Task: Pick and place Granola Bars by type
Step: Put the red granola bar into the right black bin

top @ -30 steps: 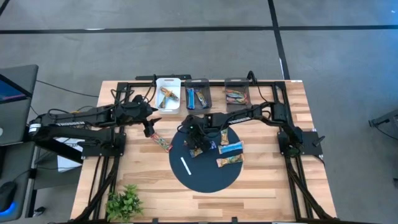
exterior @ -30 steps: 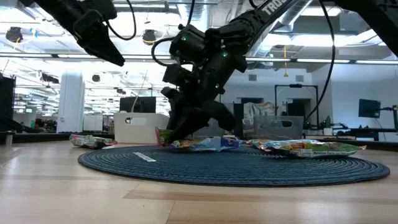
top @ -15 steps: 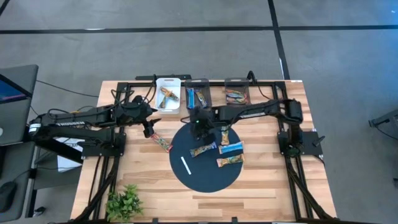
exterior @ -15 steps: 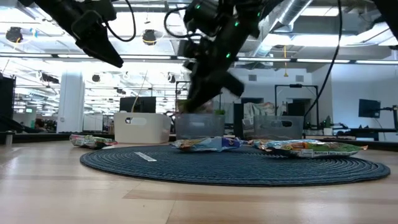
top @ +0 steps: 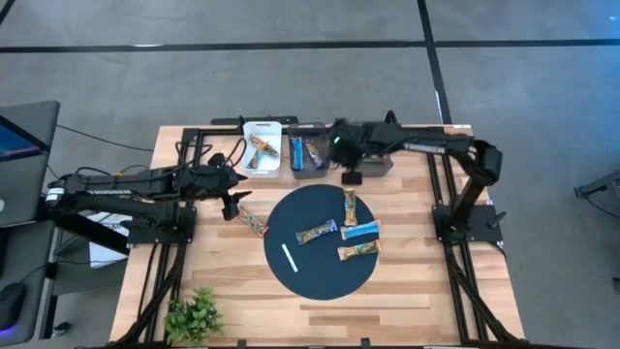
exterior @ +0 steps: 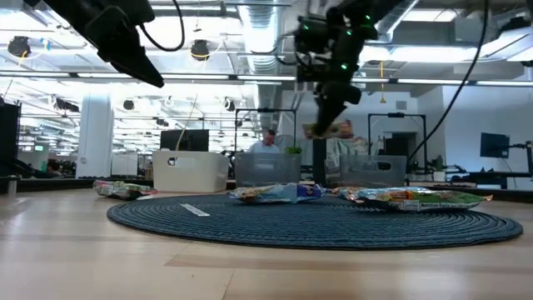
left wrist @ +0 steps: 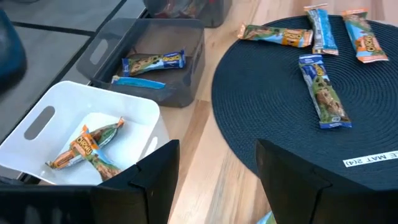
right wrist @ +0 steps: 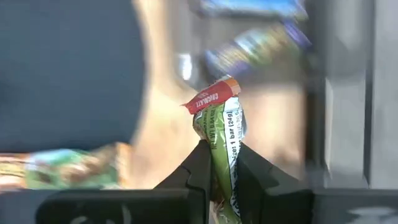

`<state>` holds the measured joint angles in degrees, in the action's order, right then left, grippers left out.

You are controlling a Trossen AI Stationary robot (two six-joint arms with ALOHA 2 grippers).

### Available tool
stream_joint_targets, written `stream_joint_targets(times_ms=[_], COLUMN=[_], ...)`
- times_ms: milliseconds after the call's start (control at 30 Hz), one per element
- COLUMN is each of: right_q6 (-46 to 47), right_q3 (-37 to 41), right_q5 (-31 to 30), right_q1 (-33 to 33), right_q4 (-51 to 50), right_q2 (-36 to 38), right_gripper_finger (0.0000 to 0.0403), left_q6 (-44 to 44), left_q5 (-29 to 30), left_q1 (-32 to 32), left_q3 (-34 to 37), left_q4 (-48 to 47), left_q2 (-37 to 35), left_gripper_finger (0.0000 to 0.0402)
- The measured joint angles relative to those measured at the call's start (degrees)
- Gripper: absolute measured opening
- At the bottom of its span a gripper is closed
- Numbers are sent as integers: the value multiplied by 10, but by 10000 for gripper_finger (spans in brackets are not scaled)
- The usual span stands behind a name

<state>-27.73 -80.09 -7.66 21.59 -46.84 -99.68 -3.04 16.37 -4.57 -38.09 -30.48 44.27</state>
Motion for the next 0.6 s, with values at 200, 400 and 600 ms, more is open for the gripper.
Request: stream_joint_targets(times_ms=[200,400,600], right_q6=[86,223,228], right_q3=[40,72,84], right_q5=[2,11,84], right_q1=[116,210,242], right_q4=[28,70,117], right_q2=[33,28,20], right_gripper_finger=[39,54,56], left_q6=[6,13,18], left_q5=[9,9,8], left_q1=[5,5,5], left_q3=[0,0,0], left_q4=[5,32,50], left_q2=[0,0,0], left_gripper_finger=[205,205,205])
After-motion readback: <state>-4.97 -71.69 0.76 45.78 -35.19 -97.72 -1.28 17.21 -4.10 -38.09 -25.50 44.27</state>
